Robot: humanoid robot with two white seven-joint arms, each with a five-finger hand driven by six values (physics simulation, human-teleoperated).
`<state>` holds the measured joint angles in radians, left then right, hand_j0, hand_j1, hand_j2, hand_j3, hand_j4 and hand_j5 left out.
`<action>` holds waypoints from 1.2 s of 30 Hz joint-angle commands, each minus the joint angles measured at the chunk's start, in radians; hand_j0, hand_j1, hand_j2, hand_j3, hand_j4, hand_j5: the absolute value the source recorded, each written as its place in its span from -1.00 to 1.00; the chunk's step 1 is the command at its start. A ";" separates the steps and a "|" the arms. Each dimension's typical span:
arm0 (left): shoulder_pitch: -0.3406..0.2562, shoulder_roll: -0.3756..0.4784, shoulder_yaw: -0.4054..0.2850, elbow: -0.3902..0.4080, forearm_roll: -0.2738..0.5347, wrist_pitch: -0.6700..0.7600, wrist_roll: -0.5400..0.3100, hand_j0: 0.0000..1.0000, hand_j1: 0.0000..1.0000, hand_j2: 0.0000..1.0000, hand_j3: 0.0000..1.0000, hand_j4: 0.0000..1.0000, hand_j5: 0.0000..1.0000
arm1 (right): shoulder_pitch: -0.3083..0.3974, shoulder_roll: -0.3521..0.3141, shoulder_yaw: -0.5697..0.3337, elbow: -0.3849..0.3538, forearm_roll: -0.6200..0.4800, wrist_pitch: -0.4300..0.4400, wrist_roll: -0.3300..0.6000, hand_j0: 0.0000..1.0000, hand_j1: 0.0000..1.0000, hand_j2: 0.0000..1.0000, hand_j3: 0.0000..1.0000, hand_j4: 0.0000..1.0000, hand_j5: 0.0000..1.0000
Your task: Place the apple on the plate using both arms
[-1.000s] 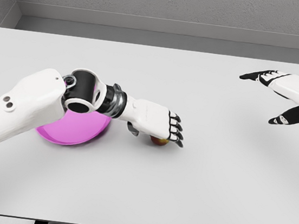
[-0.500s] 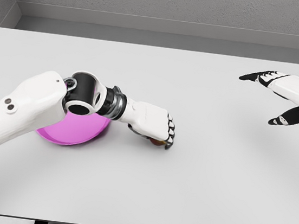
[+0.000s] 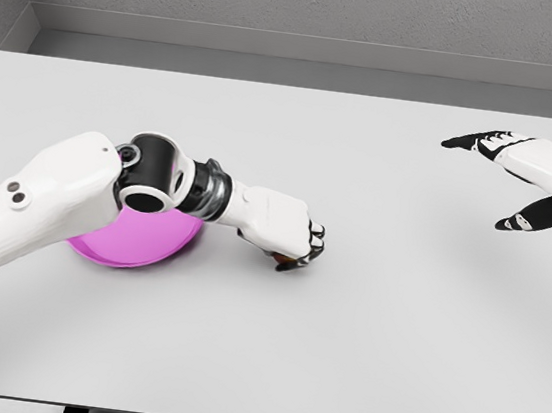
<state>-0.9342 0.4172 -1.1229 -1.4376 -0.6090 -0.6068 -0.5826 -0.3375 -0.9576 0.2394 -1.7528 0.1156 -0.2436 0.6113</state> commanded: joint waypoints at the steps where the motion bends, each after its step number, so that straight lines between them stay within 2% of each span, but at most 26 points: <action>1: -0.002 0.006 0.005 0.000 0.031 -0.004 0.000 -0.74 -0.74 -0.74 -0.74 -0.74 -0.74 | 0.000 -0.001 0.000 -0.001 -0.004 0.001 0.000 1.00 1.00 1.00 1.00 1.00 1.00; 3: -0.009 0.008 0.006 0.000 0.067 -0.004 0.001 -0.74 -0.74 -0.74 -0.74 -0.74 -0.74 | 0.000 -0.001 0.001 0.001 -0.004 0.001 0.000 1.00 1.00 1.00 1.00 1.00 1.00; 5: 0.003 0.034 0.058 0.000 0.110 -0.004 0.001 -0.74 -0.74 -0.74 -0.74 -0.74 -0.74 | 0.002 -0.001 0.001 0.001 -0.004 0.001 0.000 1.00 1.00 1.00 1.00 1.00 1.00; 13: -0.002 0.124 0.101 -0.014 0.258 -0.004 0.001 -0.73 -0.73 -0.73 -0.73 -0.73 -0.73 | 0.002 -0.001 0.003 0.001 -0.004 0.001 0.000 1.00 1.00 1.00 1.00 1.00 1.00; 15: 0.003 0.202 0.127 -0.070 0.290 -0.004 0.001 -0.73 -0.73 -0.73 -0.73 -0.73 -0.73 | 0.002 -0.003 0.003 0.001 -0.004 0.001 0.000 1.00 1.00 1.00 1.00 1.00 1.00; 17: 0.002 0.232 0.132 -0.076 0.322 -0.004 0.001 -0.73 -0.73 -0.73 -0.73 -0.73 -0.73 | 0.002 -0.004 0.005 -0.001 -0.004 0.001 0.000 1.00 1.00 1.00 1.00 1.00 1.00; 19: 0.003 0.275 0.147 -0.116 0.347 -0.004 0.001 -0.73 -0.73 -0.73 -0.73 -0.73 -0.73 | 0.002 -0.003 0.004 -0.001 -0.004 0.001 0.000 1.00 1.00 1.00 1.00 1.00 1.00; 23: 0.012 0.344 0.186 -0.116 0.344 -0.004 0.000 -0.72 -0.72 -0.72 -0.72 -0.72 -0.72 | 0.002 -0.004 0.004 0.001 -0.004 0.001 0.000 1.00 1.00 1.00 1.00 1.00 1.00; 27: 0.066 0.393 0.206 -0.101 0.328 -0.004 -0.002 -0.71 -0.71 -0.71 -0.71 -0.71 -0.71 | 0.002 -0.004 0.005 0.001 -0.004 0.001 0.000 1.00 1.00 1.00 1.00 1.00 1.00; 33: 0.098 0.391 0.206 -0.021 0.319 -0.004 -0.003 -0.64 -0.64 -0.64 -0.64 -0.64 -0.64 | 0.002 -0.004 0.005 0.001 -0.004 0.001 0.000 1.00 1.00 1.00 1.00 1.00 1.00; 34: 0.098 0.391 0.206 -0.015 0.319 -0.004 -0.003 -0.42 -0.42 -0.42 -0.42 -0.42 -0.42 | 0.002 -0.003 0.005 0.001 -0.004 0.001 0.000 1.00 1.00 1.00 1.00 1.00 1.00; 36: 0.098 0.391 0.206 -0.009 0.319 -0.004 -0.003 0.80 0.80 0.80 0.80 0.80 0.80 | 0.002 -0.004 0.005 0.001 -0.004 0.001 0.000 1.00 1.00 1.00 1.00 1.00 1.00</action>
<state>-0.8375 0.8062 -0.9192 -1.4589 -0.2961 -0.6140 -0.5864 -0.3359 -0.9602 0.2440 -1.7516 0.1156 -0.2436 0.6113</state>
